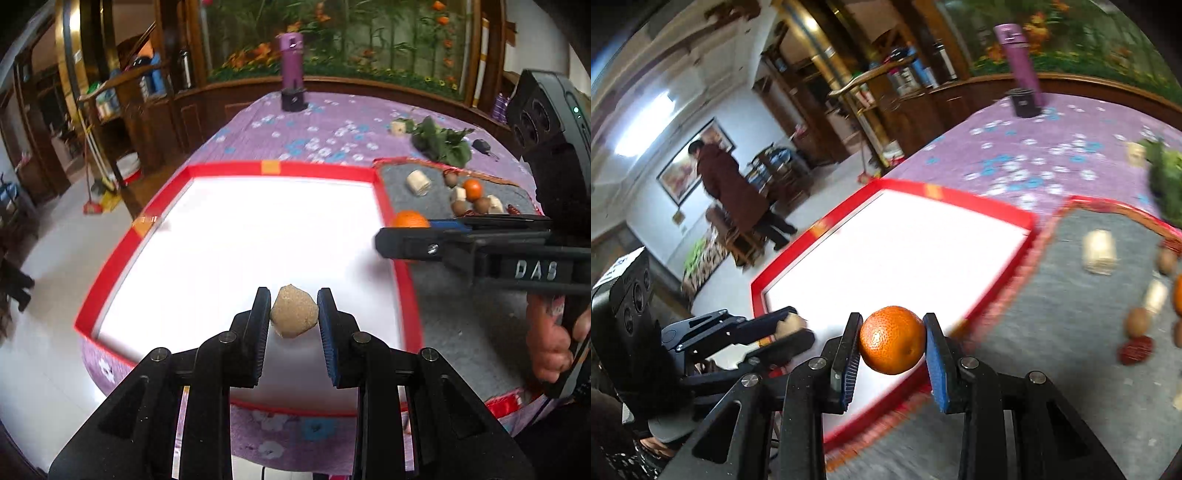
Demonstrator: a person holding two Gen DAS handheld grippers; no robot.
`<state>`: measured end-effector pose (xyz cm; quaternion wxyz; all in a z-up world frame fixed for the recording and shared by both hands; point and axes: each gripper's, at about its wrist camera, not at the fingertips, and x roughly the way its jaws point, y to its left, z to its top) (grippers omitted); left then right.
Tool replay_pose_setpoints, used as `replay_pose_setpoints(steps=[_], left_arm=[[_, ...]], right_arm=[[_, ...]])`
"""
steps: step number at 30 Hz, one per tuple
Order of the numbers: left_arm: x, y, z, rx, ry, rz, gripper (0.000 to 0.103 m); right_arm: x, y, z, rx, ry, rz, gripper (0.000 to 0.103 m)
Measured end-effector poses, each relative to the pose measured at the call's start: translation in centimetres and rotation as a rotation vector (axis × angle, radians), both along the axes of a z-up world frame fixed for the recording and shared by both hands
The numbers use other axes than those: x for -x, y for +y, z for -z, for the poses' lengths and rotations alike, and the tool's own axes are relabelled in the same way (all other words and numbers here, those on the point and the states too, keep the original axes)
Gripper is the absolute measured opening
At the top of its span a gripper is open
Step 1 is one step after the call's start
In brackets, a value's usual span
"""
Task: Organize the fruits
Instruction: 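Carry both items over the white tray and open both tools, then grasp a square tan cake with the right tool while the left tool grasps a red date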
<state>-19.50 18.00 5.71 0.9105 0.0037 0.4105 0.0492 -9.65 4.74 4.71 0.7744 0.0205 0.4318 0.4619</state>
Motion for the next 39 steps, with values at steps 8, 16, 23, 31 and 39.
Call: replay_pose_setpoints(steps=[8, 16, 23, 31, 39], left_arm=[[-0.3, 1.0, 1.0, 0.003, 0.039, -0.031, 0.026], [-0.1, -0.2, -0.7, 0.025, -0.023, -0.012, 0.05], [-1.6, -6.8, -1.5, 0.053, -0.022, 0.173, 0.057], [-4.9, -14.4, -0.4, 0.012, 0.022, 0.337, 0.057], [-8.9, -16.6, 0.7, 0.006, 0.059, 0.364, 0.057]], right_arm=[[1.1, 4.3, 1.6, 0.118, 0.002, -0.055, 0.036], [0.7, 0.4, -0.4, 0.021, -0.052, 0.007, 0.048], [-2.0, -10.5, -0.5, 0.001, -0.021, 0.232, 0.049], [-3.8, -23.0, 0.3, 0.042, 0.007, 0.464, 0.049], [-4.9, -21.7, 2.0, 0.14, 0.009, 0.417, 0.049]])
